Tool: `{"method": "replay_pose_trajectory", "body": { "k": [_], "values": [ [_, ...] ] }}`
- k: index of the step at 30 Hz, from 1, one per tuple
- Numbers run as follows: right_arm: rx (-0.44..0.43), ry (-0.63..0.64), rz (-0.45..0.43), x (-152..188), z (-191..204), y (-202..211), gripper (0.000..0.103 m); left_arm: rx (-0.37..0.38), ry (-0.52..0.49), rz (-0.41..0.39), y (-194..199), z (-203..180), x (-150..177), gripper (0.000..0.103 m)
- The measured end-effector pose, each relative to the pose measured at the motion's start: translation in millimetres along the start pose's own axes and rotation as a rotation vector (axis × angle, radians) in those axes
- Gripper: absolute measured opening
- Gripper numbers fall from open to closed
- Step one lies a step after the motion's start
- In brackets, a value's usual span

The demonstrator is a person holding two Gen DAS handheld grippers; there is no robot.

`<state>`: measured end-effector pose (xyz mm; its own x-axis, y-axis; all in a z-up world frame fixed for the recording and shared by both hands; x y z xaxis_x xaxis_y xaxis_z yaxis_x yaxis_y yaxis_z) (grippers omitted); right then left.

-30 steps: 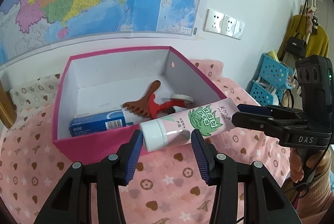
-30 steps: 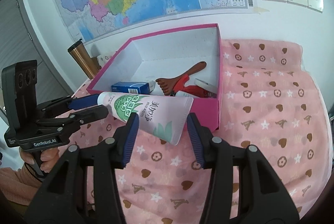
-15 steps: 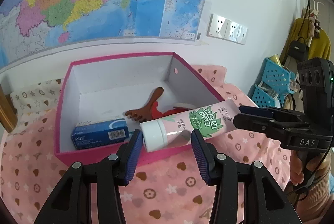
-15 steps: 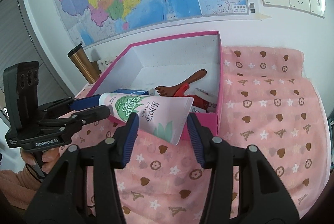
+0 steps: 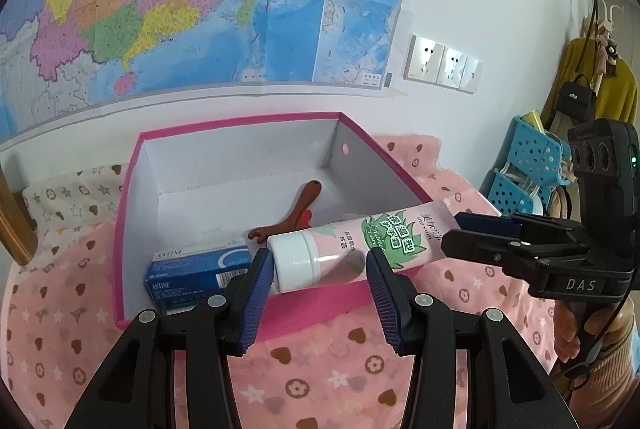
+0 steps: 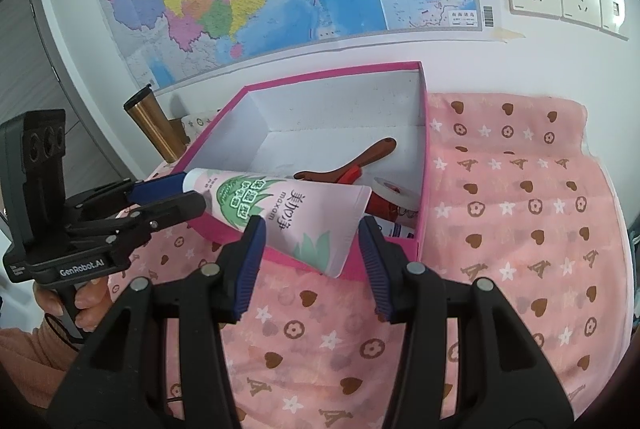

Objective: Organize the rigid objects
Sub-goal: 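Lower the tube into the magenta box and open the right gripper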

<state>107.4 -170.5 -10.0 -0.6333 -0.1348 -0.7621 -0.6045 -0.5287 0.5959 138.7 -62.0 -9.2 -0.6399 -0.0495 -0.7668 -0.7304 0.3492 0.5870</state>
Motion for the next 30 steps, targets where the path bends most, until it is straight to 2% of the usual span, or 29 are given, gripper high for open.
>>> {"method": "replay_pose_trajectory", "body": {
  "k": [30],
  "values": [
    [0.044,0.008,0.055,-8.7,-13.7,-26.3,0.051,-0.039,0.027,0.04,-30.3,11.1,-5.0,0.048]
  ]
}}
Point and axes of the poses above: each gripper's, at about its wrist camera, not at the fingertips, and y roughly against the way its jaws point, z to its left, x to its underside, the point moved 8 cm from there along -y, roughly the way its jaws point, and after that the axes turned 9 degrees about y, right-handed, at the moved point
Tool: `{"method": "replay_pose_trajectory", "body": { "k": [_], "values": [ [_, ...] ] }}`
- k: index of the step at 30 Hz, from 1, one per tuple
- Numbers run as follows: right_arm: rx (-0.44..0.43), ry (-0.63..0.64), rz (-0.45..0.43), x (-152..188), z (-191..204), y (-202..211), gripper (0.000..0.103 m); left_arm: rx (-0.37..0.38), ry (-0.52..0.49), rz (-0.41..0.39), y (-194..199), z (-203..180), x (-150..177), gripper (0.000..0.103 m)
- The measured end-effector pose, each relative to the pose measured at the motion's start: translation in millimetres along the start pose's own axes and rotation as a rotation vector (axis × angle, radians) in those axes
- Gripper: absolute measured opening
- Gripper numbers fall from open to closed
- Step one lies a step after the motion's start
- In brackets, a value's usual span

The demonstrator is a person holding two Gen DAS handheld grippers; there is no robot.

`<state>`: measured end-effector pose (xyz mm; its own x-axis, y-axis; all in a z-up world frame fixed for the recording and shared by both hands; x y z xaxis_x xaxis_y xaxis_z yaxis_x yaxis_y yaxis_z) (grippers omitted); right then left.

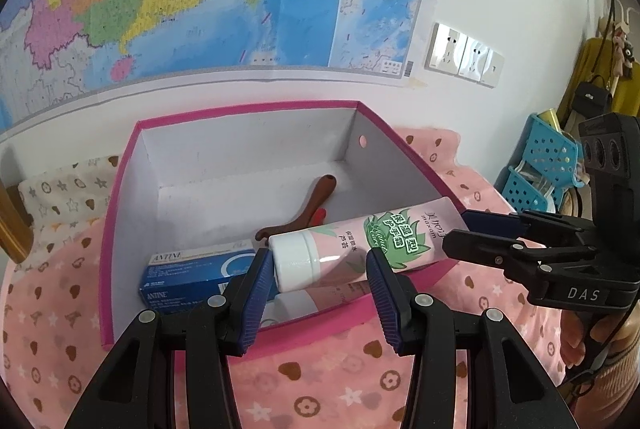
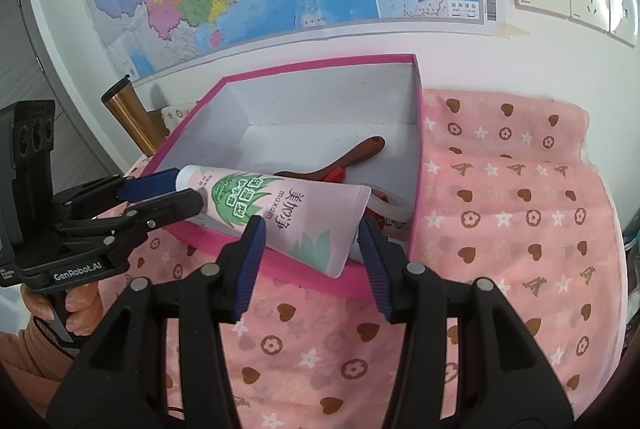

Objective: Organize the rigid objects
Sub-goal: 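Lower the tube into the magenta box and open the right gripper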

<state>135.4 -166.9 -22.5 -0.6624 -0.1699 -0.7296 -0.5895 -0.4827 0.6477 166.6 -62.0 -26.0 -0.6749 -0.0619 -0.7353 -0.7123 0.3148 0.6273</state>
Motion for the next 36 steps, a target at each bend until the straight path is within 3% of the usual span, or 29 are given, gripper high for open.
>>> {"method": "replay_pose_trajectory", "body": {
  "k": [36],
  "values": [
    [0.044,0.016,0.058,1.1,-4.5,-26.7,0.051,-0.029,0.035,0.067,-31.7,14.0,3.5,0.048]
  ]
}}
Point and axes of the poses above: each gripper's, at about its wrist camera, not at the fingertips, and y roughly against the way its jaws point, z to its left, x to its underside, the point moved 8 cm from there along -y, roughly the way its jaws point, and after that the axes turned 9 degrees about y, right-handed, at the moved point
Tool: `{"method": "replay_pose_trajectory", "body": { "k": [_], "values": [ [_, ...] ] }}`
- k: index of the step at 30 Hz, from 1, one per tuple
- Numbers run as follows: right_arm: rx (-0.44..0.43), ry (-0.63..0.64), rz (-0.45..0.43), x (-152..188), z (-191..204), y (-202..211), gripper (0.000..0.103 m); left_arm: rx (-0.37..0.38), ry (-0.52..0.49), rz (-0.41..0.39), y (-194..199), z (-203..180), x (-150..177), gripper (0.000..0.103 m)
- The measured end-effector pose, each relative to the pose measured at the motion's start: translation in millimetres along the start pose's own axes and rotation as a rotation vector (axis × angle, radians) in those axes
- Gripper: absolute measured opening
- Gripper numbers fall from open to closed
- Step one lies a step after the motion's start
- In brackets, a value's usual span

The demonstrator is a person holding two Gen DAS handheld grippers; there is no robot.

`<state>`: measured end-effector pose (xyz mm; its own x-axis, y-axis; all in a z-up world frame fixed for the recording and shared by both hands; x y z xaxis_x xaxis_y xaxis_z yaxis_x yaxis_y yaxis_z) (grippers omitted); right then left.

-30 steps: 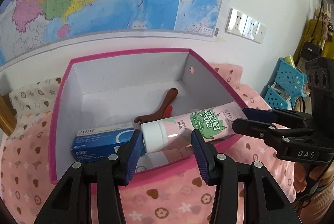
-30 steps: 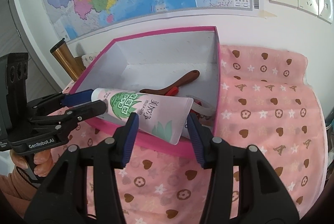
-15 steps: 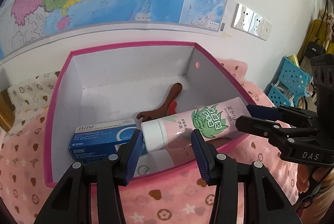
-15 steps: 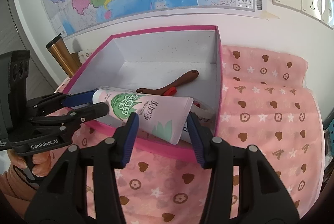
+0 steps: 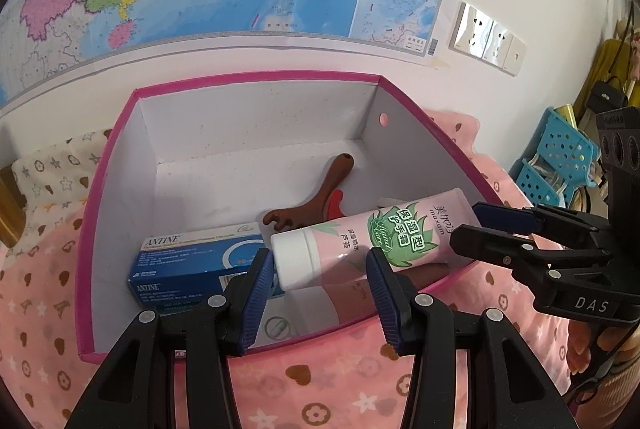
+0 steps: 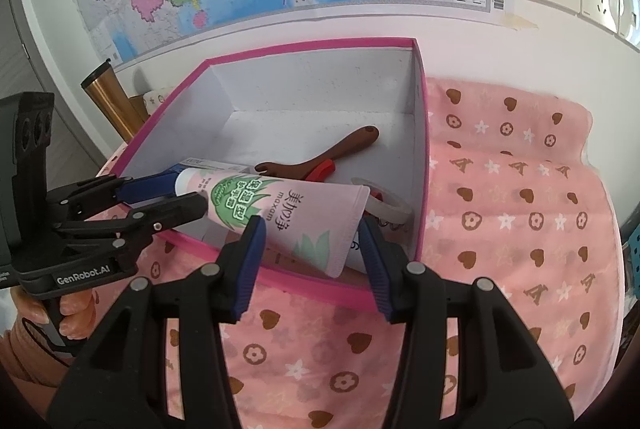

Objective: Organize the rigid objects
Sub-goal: 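Lower the tube into the magenta box and open the right gripper, then withdraw the open right gripper up from the magenta box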

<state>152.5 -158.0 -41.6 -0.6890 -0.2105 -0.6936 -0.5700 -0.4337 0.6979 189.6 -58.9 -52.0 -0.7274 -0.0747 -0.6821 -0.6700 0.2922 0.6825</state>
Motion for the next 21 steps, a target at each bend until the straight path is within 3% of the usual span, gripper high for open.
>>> {"method": "replay_pose_trajectory", "body": {
  "k": [5,10,12,17,19,21],
  "values": [
    [0.007,-0.011,-0.007,0.3,-1.4,0.6,0.055,-0.005,-0.009,-0.005,0.0,-1.1,0.6,0.052],
    [0.029,0.002,-0.028,3.1,1.5,6.7,0.056,-0.007,-0.027,-0.05,11.1,-2.2,4.2,0.069],
    [0.033,0.014,-0.048,5.0,4.9,12.2,0.058,-0.01,-0.038,-0.08,20.2,-2.4,7.6,0.081],
    [0.047,0.063,-0.124,15.5,25.0,34.5,0.071,-0.014,-0.057,-0.174,52.3,0.4,21.7,0.103],
    [0.057,0.083,-0.145,23.3,34.6,40.2,0.083,-0.028,-0.051,-0.208,65.1,3.6,28.4,0.103],
    [0.069,0.096,-0.174,30.8,42.7,44.3,0.087,-0.034,-0.04,-0.217,73.3,6.9,34.9,0.103]
  ]
}}
Point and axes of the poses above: each gripper's, at about its wrist camera, not at the fingertips, and y roughly against the way its jaws point, z to its left, x to its underside, the point moved 8 cm from there along -y, roughly the way its jaws point, and after that the axes turned 9 degrees about y, right-handed, at the moved point
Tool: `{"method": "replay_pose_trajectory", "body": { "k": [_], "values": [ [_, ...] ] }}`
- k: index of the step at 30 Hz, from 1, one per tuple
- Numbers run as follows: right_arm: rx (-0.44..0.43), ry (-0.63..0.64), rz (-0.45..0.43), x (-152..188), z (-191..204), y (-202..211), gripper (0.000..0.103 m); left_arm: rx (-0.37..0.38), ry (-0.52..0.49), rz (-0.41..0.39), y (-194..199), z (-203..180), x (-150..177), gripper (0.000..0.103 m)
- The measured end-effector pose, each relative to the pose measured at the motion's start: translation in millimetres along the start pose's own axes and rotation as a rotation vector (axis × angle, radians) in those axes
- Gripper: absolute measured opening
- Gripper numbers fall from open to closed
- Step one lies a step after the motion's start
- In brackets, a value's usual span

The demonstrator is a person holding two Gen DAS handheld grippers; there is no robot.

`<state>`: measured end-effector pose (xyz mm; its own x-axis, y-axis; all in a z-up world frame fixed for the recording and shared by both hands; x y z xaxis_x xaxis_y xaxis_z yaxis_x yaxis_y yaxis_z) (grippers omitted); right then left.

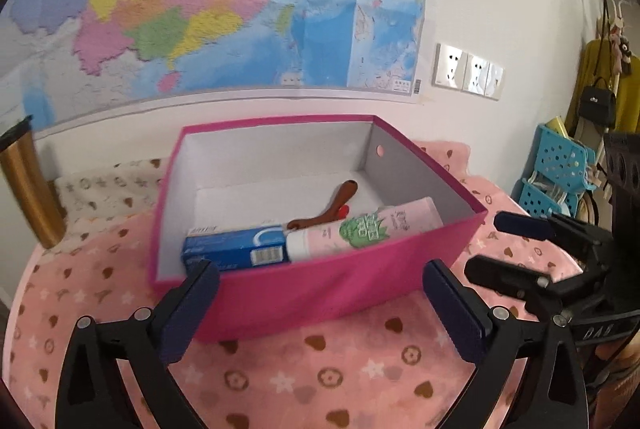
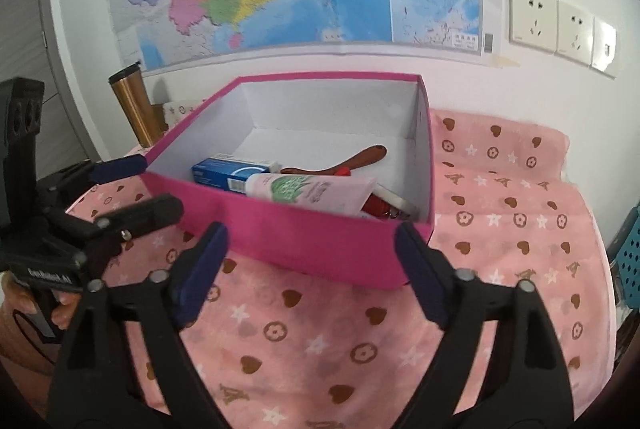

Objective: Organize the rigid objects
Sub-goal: 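Withdraw the open right gripper up from the magenta box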

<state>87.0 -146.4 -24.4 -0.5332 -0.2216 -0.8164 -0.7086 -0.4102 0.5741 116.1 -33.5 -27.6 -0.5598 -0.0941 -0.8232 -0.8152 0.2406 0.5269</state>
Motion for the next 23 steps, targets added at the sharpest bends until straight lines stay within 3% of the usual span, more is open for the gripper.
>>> {"method": "replay_pose_trajectory", "body": {
  "k": [9,14,23],
  "values": [
    [0.058,0.019,-0.004,34.5,25.3,8.1,0.09,-0.08,0.052,0.006,21.0,19.5,29.8,0.103],
    [0.047,0.008,0.003,43.5,34.0,12.3,0.09,-0.135,0.043,0.024,23.6,23.7,48.1,0.103],
    [0.029,0.018,0.023,56.8,47.1,14.8,0.09,-0.162,0.051,0.024,27.5,21.6,59.3,0.103]
  ]
}}
Point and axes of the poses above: each gripper's, at about its wrist camera, not at the fingertips, and y roughly against the way its jaws point, z to its left, x to its underside, the point moved 8 cm from there along -y, roughly the way its jaws point, and after that the axes turned 9 degrees about y, right-handed, at the moved point
